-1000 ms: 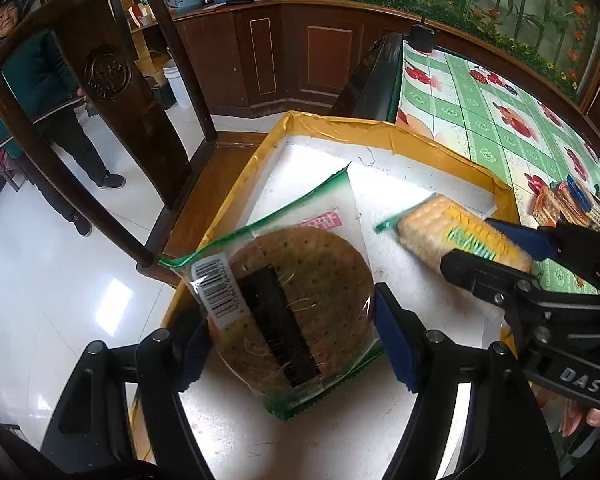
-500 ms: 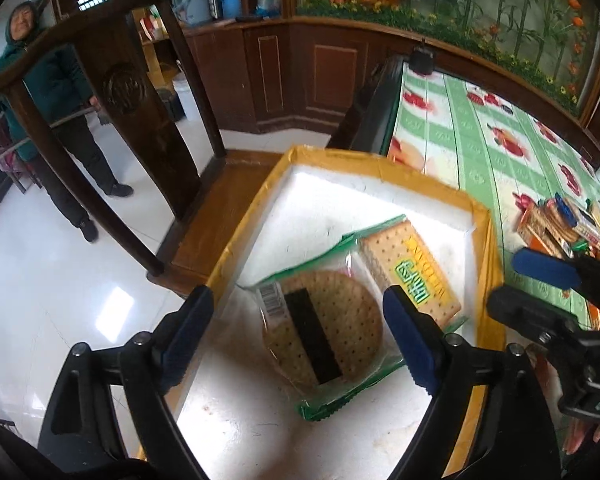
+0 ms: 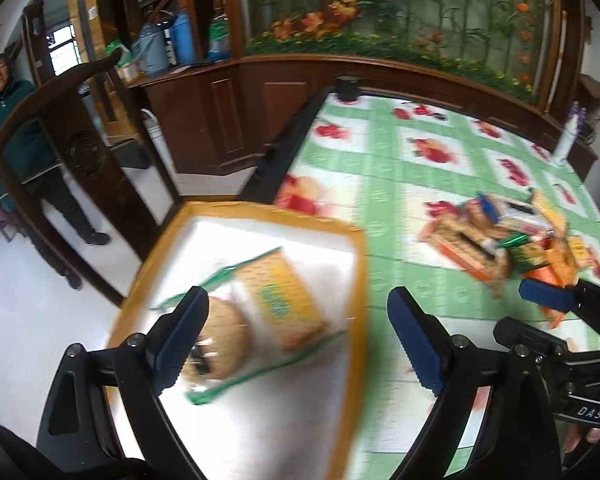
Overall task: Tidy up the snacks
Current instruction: 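Return both grippers to the table and grasp the brown cracker pack with the left gripper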
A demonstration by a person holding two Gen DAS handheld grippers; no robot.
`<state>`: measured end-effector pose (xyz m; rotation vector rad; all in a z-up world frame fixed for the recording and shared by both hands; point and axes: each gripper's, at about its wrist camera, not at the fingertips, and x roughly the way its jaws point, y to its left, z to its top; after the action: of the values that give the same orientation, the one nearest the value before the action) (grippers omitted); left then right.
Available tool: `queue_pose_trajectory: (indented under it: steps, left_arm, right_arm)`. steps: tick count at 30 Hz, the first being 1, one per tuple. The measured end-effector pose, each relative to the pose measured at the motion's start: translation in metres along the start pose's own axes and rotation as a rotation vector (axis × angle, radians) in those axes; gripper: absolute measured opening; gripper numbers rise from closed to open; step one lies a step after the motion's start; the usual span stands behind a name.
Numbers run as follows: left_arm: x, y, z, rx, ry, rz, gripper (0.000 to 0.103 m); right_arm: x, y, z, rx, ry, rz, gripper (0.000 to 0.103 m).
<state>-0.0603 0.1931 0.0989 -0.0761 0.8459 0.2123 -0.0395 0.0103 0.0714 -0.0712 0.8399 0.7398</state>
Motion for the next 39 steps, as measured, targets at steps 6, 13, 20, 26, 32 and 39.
queue_pose_trajectory:
  steps: [6,13,20,26,32,39]
  left_arm:
    - [0.01,-0.045,0.008,-0.023,0.027,-0.086,0.091]
    - [0.035,-0.086,0.019,-0.054,0.093,-0.127,0.091]
    - [0.082,-0.113,0.031,-0.126,0.189,-0.142,0.091]
    - [0.119,-0.132,0.036,-0.156,0.258,-0.139,0.091]
    - [0.135,-0.141,0.042,-0.185,0.275,-0.136,0.091]
    - [0.15,-0.151,0.046,-0.191,0.297,-0.1,0.091]
  right_arm:
    - [-0.037,-0.049,-0.029,0.072,-0.01,-0.099,0.061]
    - [-0.05,-0.087,-0.048,0.146,-0.008,-0.128,0.061]
    - [-0.057,-0.096,-0.057,0.157,-0.024,-0.105,0.062]
    - [-0.063,-0.109,-0.061,0.185,-0.034,-0.096,0.062]
    - [-0.063,-0.12,-0.065,0.208,-0.027,-0.094,0.062]
    - [-0.066,-0.129,-0.068,0.23,-0.034,-0.091,0.062]
